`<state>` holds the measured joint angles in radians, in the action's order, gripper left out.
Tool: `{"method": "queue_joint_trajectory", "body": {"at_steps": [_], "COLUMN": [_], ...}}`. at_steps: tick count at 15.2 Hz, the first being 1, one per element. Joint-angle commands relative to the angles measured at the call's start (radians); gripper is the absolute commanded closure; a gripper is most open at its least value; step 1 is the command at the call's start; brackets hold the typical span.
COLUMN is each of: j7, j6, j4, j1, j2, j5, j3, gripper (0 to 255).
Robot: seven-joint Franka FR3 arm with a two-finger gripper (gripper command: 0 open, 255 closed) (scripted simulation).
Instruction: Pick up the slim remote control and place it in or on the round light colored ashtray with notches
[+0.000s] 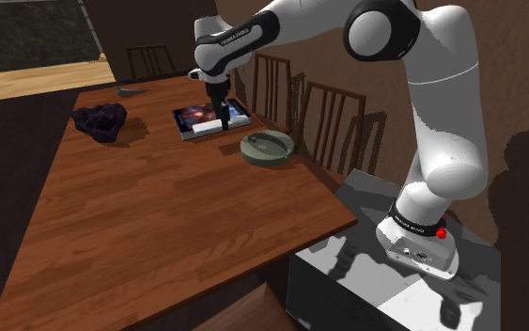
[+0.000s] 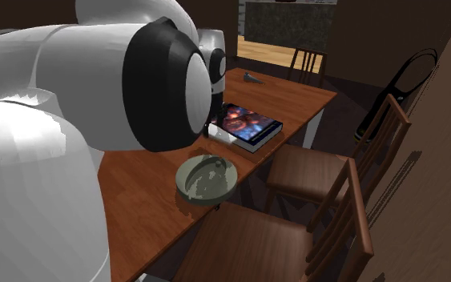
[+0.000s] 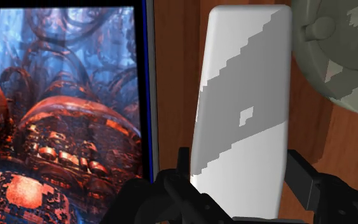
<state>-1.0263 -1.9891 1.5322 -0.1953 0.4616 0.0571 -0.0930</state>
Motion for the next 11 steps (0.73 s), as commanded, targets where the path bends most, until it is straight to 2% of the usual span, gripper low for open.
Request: {"method": "queue_joint_trajectory", "body": {"at_steps": [1, 7, 11], "j7": [0.001, 0.003, -0.001], "j6": [0.025, 0.087, 0.004], "j4": [-0.019, -0.066, 0.193], "j1": [0.000, 0.001, -0.007], "j2": [-0.006, -0.021, -0.197], "j5": [-0.001, -0.003, -0.017], "j3": [-0.001, -0.002, -0.008], "gripper": [255, 255, 255]}}
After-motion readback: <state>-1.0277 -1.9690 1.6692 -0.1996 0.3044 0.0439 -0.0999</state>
